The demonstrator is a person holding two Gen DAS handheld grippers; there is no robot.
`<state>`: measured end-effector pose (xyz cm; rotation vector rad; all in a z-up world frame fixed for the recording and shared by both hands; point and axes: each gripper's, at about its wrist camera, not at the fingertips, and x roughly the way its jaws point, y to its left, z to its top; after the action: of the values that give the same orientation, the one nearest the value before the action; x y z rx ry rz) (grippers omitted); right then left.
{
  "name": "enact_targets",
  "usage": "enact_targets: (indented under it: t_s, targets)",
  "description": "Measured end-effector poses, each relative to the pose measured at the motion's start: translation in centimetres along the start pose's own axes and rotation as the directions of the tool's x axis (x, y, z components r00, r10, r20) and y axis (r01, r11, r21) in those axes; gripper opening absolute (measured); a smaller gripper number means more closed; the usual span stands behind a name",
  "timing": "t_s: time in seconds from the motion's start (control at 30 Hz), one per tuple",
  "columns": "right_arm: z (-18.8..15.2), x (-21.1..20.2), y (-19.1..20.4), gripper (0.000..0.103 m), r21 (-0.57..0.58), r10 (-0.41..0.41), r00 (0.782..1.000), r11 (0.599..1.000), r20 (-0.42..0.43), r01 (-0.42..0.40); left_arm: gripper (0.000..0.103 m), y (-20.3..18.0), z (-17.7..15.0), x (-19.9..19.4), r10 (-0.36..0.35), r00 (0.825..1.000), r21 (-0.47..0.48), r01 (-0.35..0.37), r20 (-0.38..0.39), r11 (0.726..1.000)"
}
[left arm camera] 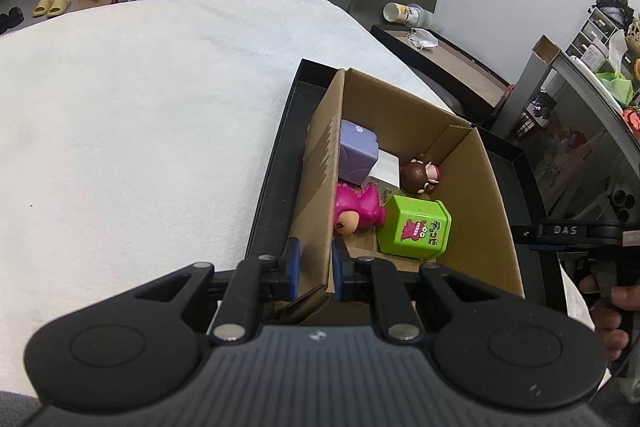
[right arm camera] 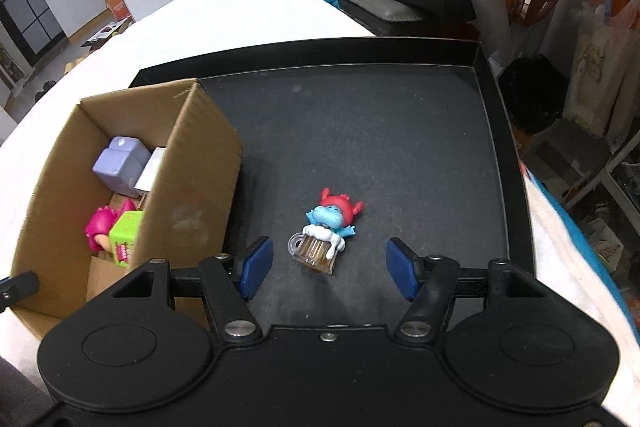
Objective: Organize rigid objects
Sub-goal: 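Move the right gripper to the blue-red figure on the clear cup and close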
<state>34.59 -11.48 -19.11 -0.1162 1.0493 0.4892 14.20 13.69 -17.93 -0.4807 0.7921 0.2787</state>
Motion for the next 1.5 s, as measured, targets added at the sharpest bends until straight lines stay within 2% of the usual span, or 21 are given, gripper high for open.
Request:
enact_targets:
  t_s: [0.13,0.37,0.47,0.53,0.6,0.87,1.17,1.2,1.27,1.3,1.33,1.5]
  targets:
    - [-0.2,1.5,-0.3,0.061,0.019,0.020,1.000,1.000,-0.012,-0.020,0.015,-0.2,0.0,0.3,0.016,1.000,0.006,-0.016,-0.005,1.000]
    - [0.0,3.1,-1.0,0.061,0.044,0.001,1.000,0.999,-0.027,0.000,0.015,-0.4,0.1,0.7,0.039,0.999,0.013,-0.038,-0.019,0.999]
    - [-0.3,3.4,-1.2,0.053,0.051,0.022,0.999,0.998,-0.024,-0.021,0.015,-0.5,0.0,0.8,0.044,0.999,0.016,-0.044,-0.022,0.999]
    - [-0.5,3.0,-1.5,0.036,0.060,0.048,0.999,0.997,-0.025,-0.047,0.015,-0.5,0.0,0.8,0.046,0.999,0.015,-0.045,-0.023,0.999]
    - [-0.7,2.7,-1.5,0.025,0.053,0.061,0.998,0.997,-0.029,-0.059,0.015,-0.6,0.0,0.7,0.048,0.999,0.017,-0.048,-0.023,0.999]
    - [-1.4,2.0,-2.4,0.024,0.064,0.042,0.998,0.997,-0.043,-0.040,0.015,-0.6,0.0,0.6,0.048,0.999,0.020,-0.047,-0.017,0.999]
    - [-2.2,1.1,-3.6,0.025,0.064,-0.035,0.995,0.997,-0.089,0.041,0.015,-0.5,-0.1,0.2,0.036,0.999,0.016,-0.036,-0.011,0.999]
    - [-2.2,1.1,-3.7,0.027,0.069,-0.040,0.995,0.997,-0.088,0.047,0.015,-0.4,-0.2,0.2,0.033,0.999,0.014,-0.033,-0.010,0.999]
    - [-2.0,0.7,-3.7,0.038,0.087,-0.037,0.997,0.995,-0.075,0.043,0.015,-0.3,-0.2,0.1,0.029,1.000,0.011,-0.029,-0.008,1.000]
    - [-2.0,0.5,-3.6,0.055,0.086,-0.041,0.997,0.995,-0.061,0.046,0.015,-0.3,-0.2,0.1,0.028,1.000,0.011,-0.027,-0.007,1.000]
    - [-1.9,0.4,-3.4,0.065,0.078,-0.057,0.997,0.995,-0.043,0.061,0.015,-0.2,-0.2,0.1,0.025,1.000,0.010,-0.025,-0.007,1.000]
    - [-1.7,1.4,-2.9,0.065,0.040,-0.086,0.996,0.995,-0.029,0.087,0.015,-0.1,-0.1,0.0,0.016,1.000,0.005,-0.016,-0.005,1.000]
